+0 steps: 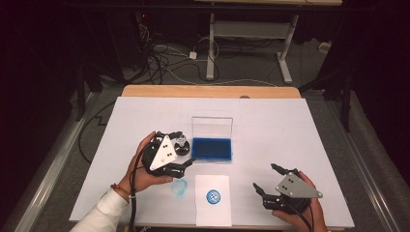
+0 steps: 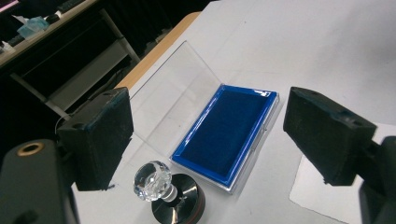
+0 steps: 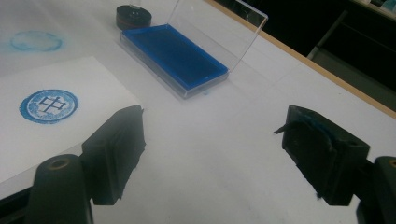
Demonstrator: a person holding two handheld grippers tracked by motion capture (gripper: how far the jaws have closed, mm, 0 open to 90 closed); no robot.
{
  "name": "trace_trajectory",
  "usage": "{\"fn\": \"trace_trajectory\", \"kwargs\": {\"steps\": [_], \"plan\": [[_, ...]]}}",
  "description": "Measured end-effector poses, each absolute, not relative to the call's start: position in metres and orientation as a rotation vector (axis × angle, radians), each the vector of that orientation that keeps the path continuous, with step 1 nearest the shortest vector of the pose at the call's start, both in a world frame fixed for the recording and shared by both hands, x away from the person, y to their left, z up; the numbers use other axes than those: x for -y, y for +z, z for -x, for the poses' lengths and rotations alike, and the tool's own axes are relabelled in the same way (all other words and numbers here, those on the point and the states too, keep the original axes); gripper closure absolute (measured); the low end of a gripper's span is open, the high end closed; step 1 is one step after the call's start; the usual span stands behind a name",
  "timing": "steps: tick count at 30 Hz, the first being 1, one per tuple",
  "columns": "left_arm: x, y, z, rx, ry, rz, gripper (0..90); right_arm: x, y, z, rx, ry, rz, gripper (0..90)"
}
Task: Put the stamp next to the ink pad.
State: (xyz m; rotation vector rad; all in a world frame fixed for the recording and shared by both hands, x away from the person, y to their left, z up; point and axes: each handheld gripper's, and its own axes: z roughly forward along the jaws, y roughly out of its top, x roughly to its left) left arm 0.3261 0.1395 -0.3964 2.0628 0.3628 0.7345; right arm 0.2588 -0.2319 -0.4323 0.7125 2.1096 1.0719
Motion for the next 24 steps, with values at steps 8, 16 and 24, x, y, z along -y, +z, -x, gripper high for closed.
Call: {"fn": "trace_trajectory", "kwargs": {"steps": [8,16,24], "plan": [[-0.147,-0.397,-0.32,-0.359,0.744,-2.049,15.7,0.23,-0.433,-0.259,-2.117,1.067,-0.705,21.6],[-0.152,-0.4,-0.316,-0.35,0.754,-2.046,15.7,0.23,-0.433,-0.259,-2.119,1.067,-0.702,21.6],[-0.159,-0.402,-0.311,-0.345,0.765,-2.052,15.7,0.231,-0.433,-0.259,-2.115,1.071,-0.702,21.5]]}}
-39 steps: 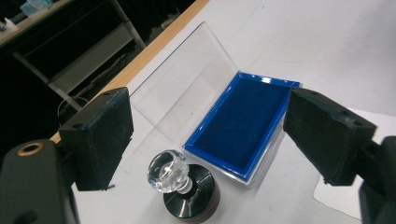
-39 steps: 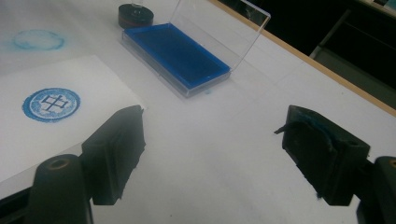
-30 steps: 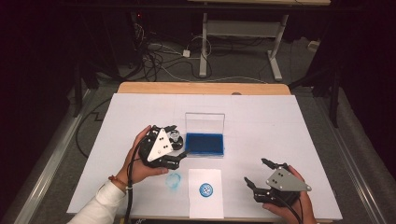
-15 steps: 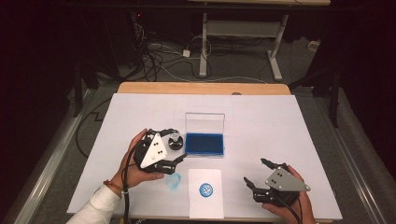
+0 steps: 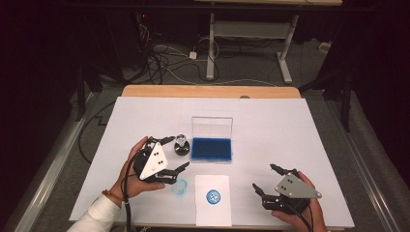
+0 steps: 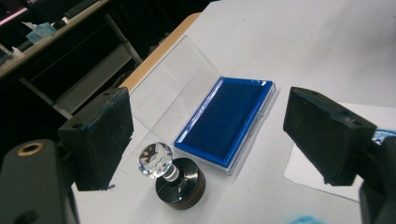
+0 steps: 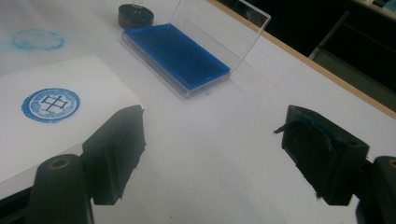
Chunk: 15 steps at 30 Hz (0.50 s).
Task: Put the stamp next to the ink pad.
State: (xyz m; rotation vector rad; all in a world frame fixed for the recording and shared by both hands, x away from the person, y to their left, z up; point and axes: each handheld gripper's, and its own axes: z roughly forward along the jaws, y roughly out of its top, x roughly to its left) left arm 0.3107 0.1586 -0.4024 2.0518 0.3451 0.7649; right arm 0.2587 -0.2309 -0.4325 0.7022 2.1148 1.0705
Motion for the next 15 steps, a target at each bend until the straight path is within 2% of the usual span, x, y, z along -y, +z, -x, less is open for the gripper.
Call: {"fn": "trace_trajectory", "kwargs": {"steps": [15], "plan": [[-0.177,-0.412,-0.296,-0.357,0.786,-2.071,15.7,0.231,-0.432,-0.259,-2.108,1.067,-0.705,21.5]]}}
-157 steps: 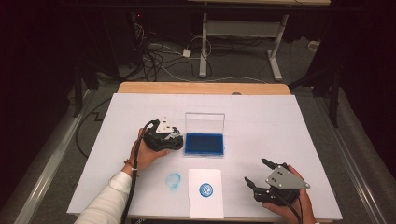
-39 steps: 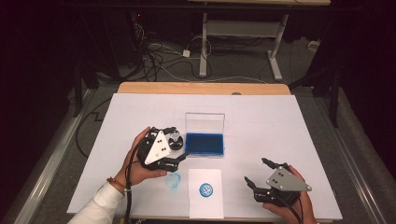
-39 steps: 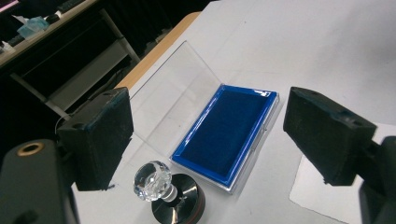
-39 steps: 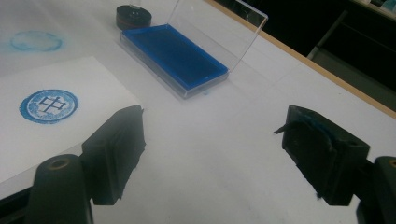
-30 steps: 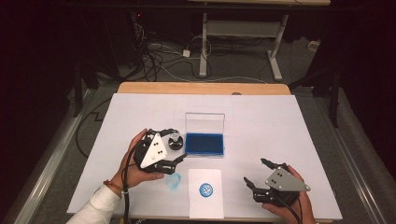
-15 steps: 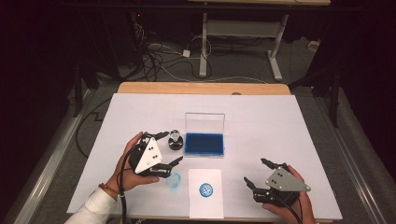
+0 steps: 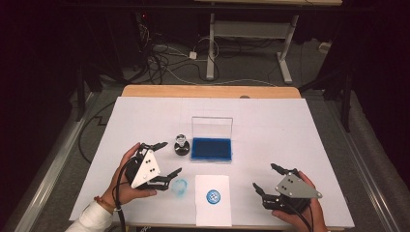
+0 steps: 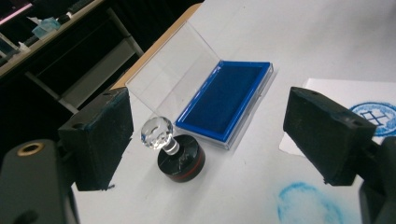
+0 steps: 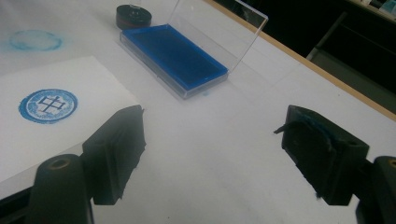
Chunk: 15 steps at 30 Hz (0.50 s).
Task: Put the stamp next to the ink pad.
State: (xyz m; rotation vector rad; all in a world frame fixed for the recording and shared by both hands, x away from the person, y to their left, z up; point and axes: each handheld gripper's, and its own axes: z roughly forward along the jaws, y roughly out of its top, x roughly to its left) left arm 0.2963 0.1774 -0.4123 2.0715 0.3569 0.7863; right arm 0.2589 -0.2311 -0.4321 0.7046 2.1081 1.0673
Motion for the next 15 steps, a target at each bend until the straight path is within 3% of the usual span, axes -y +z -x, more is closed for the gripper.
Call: {"fn": "trace_trajectory", "kwargs": {"steps": [15], "plan": [[-0.196,-0.426,-0.287,-0.402,0.803,-2.096,15.7,0.23,-0.432,-0.259,-2.1,1.068,-0.707,21.5]]}}
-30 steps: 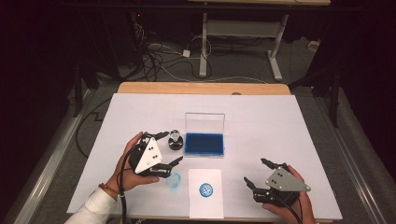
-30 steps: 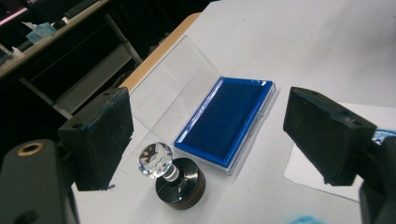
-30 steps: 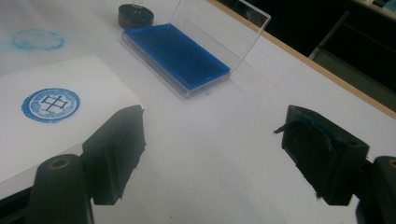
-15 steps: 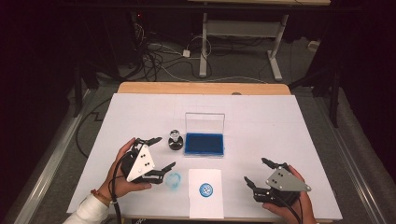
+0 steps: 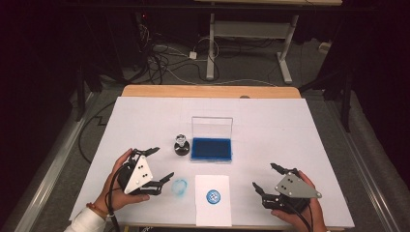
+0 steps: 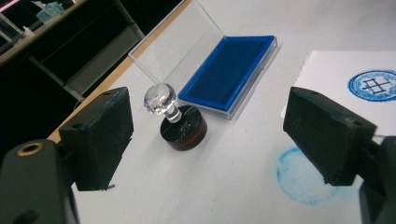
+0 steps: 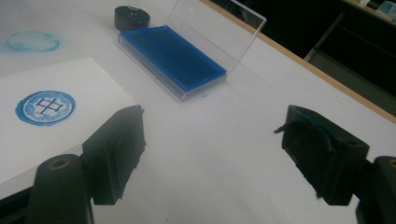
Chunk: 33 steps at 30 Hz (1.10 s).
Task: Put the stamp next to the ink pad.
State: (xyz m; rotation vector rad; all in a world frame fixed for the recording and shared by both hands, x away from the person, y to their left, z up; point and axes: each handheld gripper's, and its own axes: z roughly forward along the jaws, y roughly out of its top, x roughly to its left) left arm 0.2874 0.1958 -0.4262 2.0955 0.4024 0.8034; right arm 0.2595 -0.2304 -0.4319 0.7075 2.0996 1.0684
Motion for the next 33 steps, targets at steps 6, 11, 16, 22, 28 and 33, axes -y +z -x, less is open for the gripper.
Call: {"fn": "trace_trajectory", "kwargs": {"steps": [6,11,16,22,28,33], "plan": [[-0.205,-0.436,-0.285,-0.431,0.8,-2.118,15.7,0.232,-0.431,-0.26,-2.089,1.071,-0.711,21.5],[-0.213,-0.445,-0.284,-0.453,0.793,-2.145,15.7,0.232,-0.432,-0.261,-2.083,1.066,-0.726,21.4],[-0.224,-0.453,-0.283,-0.496,0.78,-2.163,15.7,0.232,-0.432,-0.263,-2.078,1.065,-0.73,21.4],[-0.237,-0.467,-0.282,-0.577,0.755,-2.183,15.7,0.233,-0.432,-0.263,-2.074,1.063,-0.738,21.4],[-0.243,-0.479,-0.276,-0.597,0.735,-2.236,15.7,0.235,-0.432,-0.264,-2.069,1.061,-0.743,21.2],[-0.242,-0.484,-0.275,-0.627,0.713,-2.249,15.7,0.237,-0.431,-0.264,-2.06,1.07,-0.745,20.9]]}}
